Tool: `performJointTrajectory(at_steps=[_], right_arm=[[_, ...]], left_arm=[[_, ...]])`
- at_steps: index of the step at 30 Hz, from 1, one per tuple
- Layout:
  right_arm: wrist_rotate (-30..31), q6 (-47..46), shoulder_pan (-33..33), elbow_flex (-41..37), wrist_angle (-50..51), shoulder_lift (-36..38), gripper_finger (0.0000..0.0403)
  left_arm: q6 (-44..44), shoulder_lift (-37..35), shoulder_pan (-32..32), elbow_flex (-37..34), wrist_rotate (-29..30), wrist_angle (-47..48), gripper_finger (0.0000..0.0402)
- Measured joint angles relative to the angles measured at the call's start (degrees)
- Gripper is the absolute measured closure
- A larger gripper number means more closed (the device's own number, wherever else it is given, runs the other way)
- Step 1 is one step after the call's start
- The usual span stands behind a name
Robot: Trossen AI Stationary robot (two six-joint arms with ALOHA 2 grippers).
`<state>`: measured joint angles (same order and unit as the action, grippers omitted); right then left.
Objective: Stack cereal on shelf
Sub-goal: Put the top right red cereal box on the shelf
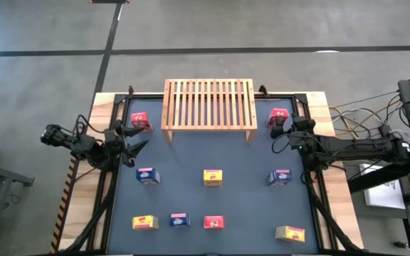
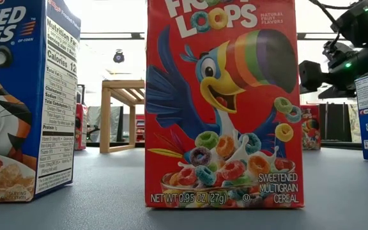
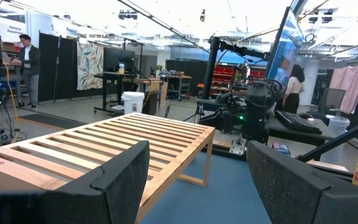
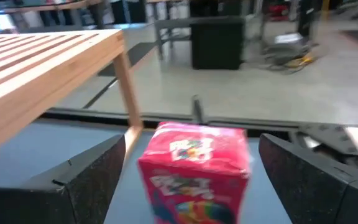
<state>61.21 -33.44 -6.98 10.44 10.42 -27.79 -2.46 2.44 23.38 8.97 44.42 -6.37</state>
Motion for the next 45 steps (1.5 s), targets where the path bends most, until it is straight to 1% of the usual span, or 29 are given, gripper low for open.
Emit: performJointTrajectory(at_steps=[4,6,14,25,28,32,38,45], right_arm=[[-4.42,-0.66,0.0,0.0,-0.44,0.0,0.0035],[-5.15,-0.8,0.0,0.0,-0.44,0.0,0.0034],[-5.27,-0.86,-0.02,0.0,-0.45,-0.02,0.0034],[-5.2,0.58,-0.04,-0.11,-3.29,-3.91,0.0034],[-4.97,0.55,-0.04,-0.11,-3.71,-4.67,0.0034],[-2.13,0.42,-0.04,-0.11,-3.73,-6.64,0.0034],[-0.1,-3.56,-0.07,-0.11,-4.39,-10.86,0.0034],[1.17,-6.2,-0.07,-0.11,-8.42,-16.5,0.0034]], left_arm=[[0.0,0.01,0.01,0.0,-0.01,0.0,0.0148],[0.0,0.01,0.01,0.0,-0.01,0.0,0.0148],[0.0,0.02,0.02,0.0,0.0,0.0,0.0148],[-0.01,0.0,0.02,0.0,-0.01,0.0,0.0148],[-0.02,0.0,0.02,0.0,0.0,0.0,0.0148],[-0.02,0.0,0.02,0.0,-0.02,0.0,0.0148],[0.0,0.0,0.02,0.0,-0.02,0.0,0.0148],[0.0,0.01,0.0,0.0,0.0,0.0,0.0148]])
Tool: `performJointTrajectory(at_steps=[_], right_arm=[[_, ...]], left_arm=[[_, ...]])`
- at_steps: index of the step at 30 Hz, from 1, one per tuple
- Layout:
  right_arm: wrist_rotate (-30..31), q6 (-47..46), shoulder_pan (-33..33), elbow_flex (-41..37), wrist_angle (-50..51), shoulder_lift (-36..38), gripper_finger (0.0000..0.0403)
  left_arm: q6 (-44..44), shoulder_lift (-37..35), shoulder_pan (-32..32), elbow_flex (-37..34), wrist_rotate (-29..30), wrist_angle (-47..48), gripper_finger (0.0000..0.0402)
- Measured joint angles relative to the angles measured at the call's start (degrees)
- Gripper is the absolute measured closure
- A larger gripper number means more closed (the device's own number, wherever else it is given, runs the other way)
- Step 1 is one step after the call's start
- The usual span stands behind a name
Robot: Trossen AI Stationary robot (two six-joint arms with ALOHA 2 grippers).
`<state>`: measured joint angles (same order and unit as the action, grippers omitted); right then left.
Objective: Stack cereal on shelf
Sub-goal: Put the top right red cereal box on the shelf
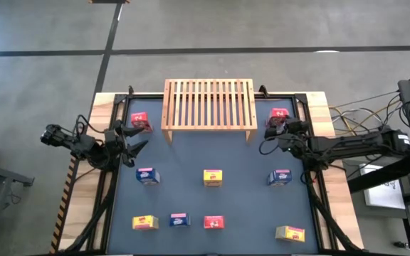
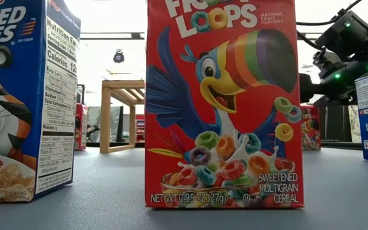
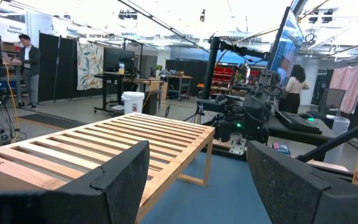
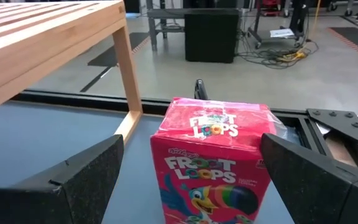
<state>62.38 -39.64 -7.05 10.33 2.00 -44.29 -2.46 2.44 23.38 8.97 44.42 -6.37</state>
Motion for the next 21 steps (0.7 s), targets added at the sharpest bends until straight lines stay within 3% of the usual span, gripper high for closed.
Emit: performJointTrajectory(at_steps=[10,21], right_arm=[[1.42,-0.42,0.0,0.0,-3.46,-6.13,0.0034],[3.49,3.76,0.1,0.55,-4.46,-6.02,0.0034]], left_arm=[[-0.02,0.0,0.01,0.0,0.0,0.0,0.0148],[-0.02,0.01,-0.01,0.0,-0.01,0.02,0.0148]])
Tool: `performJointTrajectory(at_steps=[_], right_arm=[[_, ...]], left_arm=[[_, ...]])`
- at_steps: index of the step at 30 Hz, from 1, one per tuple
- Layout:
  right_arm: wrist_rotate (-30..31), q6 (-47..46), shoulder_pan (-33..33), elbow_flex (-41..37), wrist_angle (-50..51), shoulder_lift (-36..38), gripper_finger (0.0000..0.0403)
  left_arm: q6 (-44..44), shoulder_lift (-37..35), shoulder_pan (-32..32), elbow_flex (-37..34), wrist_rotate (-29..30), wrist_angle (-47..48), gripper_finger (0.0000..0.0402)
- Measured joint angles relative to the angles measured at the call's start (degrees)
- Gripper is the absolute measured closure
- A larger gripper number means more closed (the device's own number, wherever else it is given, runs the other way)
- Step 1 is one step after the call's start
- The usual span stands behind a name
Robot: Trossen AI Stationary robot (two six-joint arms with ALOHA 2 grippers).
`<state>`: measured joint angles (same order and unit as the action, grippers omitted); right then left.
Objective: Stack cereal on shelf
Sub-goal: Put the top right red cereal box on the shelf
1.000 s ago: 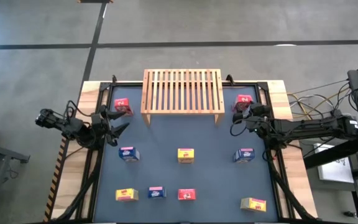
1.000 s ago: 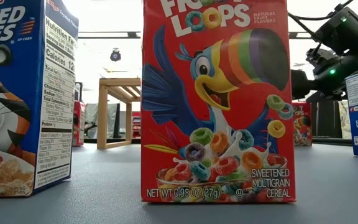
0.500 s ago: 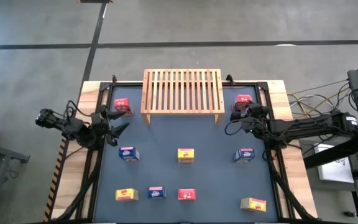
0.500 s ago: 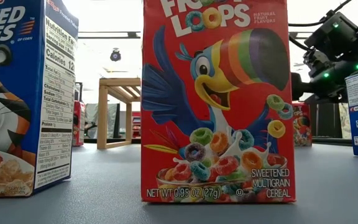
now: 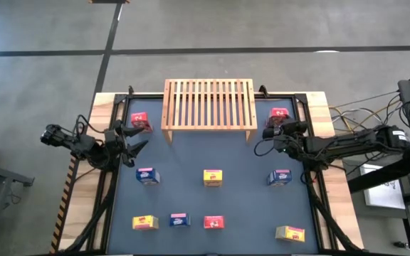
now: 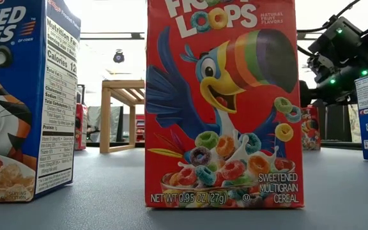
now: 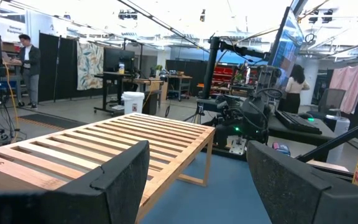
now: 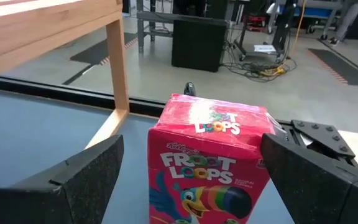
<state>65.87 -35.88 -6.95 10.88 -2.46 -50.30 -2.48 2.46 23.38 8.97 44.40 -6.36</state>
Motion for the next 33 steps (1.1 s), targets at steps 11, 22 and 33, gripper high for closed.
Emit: performJointTrajectory(at_steps=[11,22,33], right_arm=[[-0.28,-0.52,0.08,0.02,0.51,-0.13,0.0035],[-4.88,-0.41,0.05,0.0,0.43,-0.07,0.0035],[-6.32,-0.5,0.08,-0.05,1.75,-0.09,0.0035]], left_arm=[[0.0,0.0,0.01,0.0,0.01,-0.04,0.0148],[0.01,-0.01,0.0,0.0,0.0,-0.02,0.0148],[0.02,-0.01,0.0,0.0,0.01,-0.02,0.0148]])
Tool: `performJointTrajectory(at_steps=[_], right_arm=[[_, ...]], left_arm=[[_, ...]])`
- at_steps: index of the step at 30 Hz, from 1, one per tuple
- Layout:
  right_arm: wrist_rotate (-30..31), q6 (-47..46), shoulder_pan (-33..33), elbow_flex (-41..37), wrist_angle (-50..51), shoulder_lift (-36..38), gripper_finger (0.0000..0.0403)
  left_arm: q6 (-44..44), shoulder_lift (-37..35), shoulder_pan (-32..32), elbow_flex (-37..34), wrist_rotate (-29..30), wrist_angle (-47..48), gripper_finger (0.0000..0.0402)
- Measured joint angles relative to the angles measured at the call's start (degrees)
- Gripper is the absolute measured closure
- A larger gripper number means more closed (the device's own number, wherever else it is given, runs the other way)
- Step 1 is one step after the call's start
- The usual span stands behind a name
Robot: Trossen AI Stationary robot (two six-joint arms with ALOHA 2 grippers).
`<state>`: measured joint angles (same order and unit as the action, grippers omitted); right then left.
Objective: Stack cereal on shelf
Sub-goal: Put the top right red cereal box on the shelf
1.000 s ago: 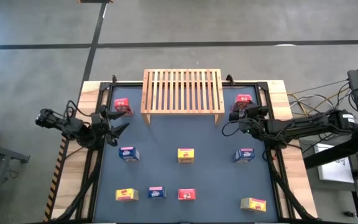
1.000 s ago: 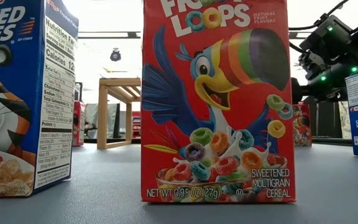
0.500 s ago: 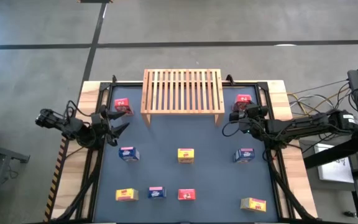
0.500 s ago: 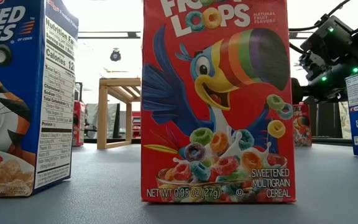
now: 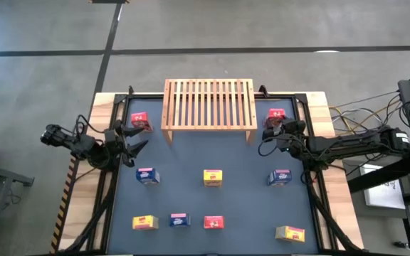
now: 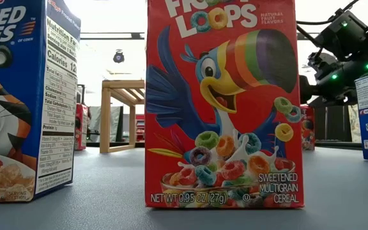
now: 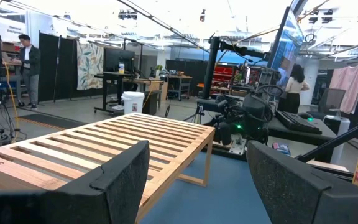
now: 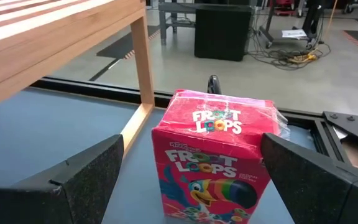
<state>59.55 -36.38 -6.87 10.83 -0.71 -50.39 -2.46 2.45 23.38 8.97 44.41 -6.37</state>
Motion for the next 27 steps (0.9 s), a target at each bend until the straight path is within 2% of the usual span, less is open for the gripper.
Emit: performJointTrajectory(at_steps=[13,27], right_arm=[[0.42,6.84,0.0,-0.02,-0.46,2.92,0.0035],[-2.95,7.69,0.0,-0.07,0.12,8.87,0.0035]], left_arm=[[-0.02,-0.01,0.01,0.0,0.0,0.0,0.0148],[0.0,0.0,0.02,0.0,0.0,0.0,0.0148]])
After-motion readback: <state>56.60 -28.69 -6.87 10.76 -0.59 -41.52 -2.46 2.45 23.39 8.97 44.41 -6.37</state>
